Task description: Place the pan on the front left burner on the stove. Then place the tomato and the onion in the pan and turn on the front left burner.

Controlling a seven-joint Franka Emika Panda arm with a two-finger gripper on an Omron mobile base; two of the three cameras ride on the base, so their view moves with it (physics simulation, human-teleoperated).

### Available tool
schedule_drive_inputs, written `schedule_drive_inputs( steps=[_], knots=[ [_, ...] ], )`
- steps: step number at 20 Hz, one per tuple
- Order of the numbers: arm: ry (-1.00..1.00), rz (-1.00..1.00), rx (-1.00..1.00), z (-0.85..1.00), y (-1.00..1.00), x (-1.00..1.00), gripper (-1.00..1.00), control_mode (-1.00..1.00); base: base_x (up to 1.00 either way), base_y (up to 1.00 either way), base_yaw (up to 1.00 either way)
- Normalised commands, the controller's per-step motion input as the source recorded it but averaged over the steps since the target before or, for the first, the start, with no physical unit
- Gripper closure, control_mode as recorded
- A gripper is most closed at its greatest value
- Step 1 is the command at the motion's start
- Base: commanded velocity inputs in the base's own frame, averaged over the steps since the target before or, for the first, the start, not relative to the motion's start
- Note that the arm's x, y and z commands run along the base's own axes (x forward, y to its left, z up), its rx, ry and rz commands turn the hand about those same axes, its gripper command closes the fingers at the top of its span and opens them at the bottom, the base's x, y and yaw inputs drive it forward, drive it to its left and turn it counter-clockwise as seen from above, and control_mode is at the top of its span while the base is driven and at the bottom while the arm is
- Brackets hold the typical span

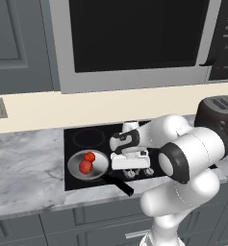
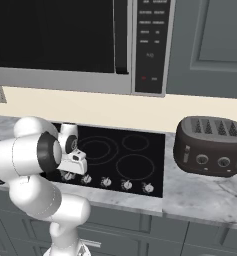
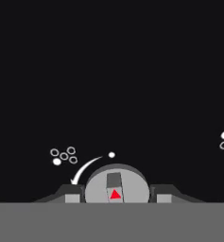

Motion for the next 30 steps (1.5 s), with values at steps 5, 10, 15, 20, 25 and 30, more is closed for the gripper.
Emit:
schedule_drive_inputs(
  steps=[5,10,15,20,25,30],
  knots=[
    [0.00,0.17,0.00,-0.15,0.00,0.00,1.00,-1.00,0.00,0.00,0.00],
    [0.00,0.24,0.00,-0.22,0.00,0.00,1.00,-1.00,0.00,0.00,0.00],
    [0.00,0.31,0.00,-0.31,-0.02,0.00,1.00,-1.00,0.00,0.00,0.00],
    [0.00,0.33,0.00,-0.30,-0.02,0.00,1.00,-1.00,0.00,0.00,0.00],
    [0.00,0.33,0.00,-0.28,-0.01,0.00,1.00,-1.00,0.00,0.00,0.00],
    [0.00,0.34,0.02,-0.26,-0.08,0.00,1.00,-1.00,0.00,0.00,0.00]
  ],
)
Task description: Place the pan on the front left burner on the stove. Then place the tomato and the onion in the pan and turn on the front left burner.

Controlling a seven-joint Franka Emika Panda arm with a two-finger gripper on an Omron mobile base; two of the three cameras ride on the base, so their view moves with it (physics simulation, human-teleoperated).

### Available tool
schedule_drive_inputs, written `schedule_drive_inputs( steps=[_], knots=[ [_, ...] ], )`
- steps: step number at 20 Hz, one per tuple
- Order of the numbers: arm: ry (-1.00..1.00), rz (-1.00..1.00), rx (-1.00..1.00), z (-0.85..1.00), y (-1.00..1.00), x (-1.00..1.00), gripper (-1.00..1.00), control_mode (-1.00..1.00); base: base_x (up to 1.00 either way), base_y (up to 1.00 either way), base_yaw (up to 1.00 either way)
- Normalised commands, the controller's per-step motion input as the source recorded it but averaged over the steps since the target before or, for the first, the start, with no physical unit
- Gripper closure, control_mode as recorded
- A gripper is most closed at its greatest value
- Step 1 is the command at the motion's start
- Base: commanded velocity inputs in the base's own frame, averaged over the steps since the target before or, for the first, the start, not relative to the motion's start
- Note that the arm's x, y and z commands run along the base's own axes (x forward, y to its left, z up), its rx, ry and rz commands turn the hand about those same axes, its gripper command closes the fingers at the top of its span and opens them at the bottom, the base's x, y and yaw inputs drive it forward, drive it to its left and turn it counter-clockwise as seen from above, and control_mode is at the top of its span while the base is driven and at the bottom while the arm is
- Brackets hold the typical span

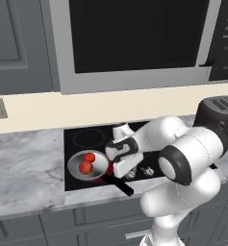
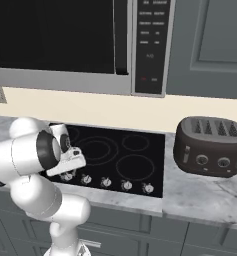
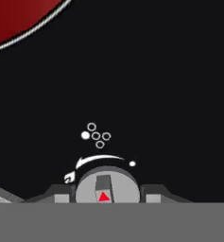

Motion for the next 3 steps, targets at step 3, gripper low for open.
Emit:
schedule_drive_inputs(
  steps=[3],
  knots=[
    [0.00,0.32,0.03,-0.20,-0.06,0.00,1.00,-1.00,0.00,0.00,0.00]
  ],
)
